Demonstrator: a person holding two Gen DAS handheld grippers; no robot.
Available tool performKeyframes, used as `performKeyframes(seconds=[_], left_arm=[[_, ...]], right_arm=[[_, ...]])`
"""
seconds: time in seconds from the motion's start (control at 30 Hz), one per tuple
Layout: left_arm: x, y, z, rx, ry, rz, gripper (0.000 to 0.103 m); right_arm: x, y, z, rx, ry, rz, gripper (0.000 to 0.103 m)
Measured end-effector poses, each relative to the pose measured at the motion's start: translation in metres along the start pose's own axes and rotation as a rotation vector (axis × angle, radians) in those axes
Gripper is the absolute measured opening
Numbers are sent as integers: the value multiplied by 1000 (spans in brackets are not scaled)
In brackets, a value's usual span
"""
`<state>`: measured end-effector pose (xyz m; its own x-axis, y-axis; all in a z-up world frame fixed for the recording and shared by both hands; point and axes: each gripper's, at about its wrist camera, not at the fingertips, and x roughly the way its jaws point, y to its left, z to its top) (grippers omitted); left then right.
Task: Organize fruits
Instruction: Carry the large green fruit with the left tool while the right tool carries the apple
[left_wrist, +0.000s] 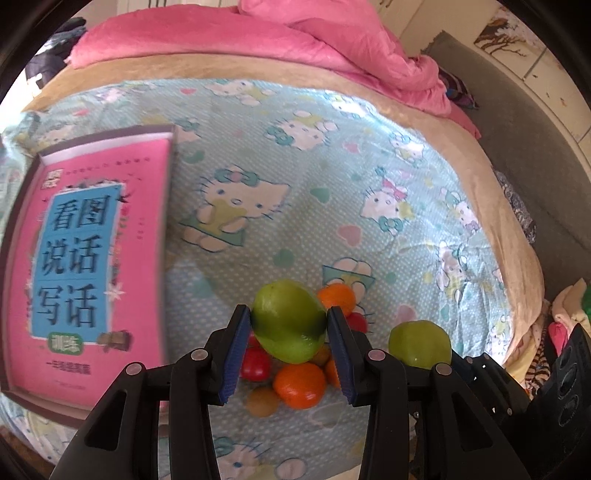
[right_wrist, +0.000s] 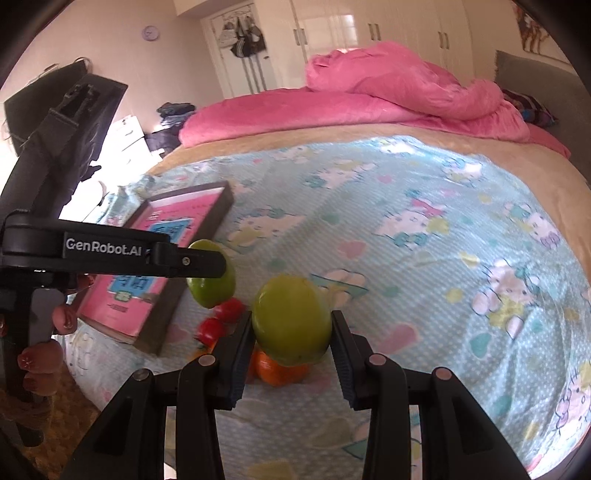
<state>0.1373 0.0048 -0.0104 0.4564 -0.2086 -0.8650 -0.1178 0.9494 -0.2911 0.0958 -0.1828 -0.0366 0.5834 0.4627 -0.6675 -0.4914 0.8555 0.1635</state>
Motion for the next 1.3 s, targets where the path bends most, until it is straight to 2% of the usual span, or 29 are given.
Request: performKeyframes(seconds=[0.47,0.67,1.03,1.23,1.3], left_arm=[[-62,98,-23,-109,-89,103,44],[-76,144,-40,-172,-93,150,44],[-70,200,-56,-272,-54,210,44],[-66,216,-61,-295,-36,237,44],[-66,222,-62,-307,-38,226,44]], right_arm=[[24,87,18,-115,20,124,40],[44,124,21,-164,57,169,40],[77,174,15,-236,128,208,40],[90,183,11,-244,164,199,41],[93,185,9,-253,175,194,41]])
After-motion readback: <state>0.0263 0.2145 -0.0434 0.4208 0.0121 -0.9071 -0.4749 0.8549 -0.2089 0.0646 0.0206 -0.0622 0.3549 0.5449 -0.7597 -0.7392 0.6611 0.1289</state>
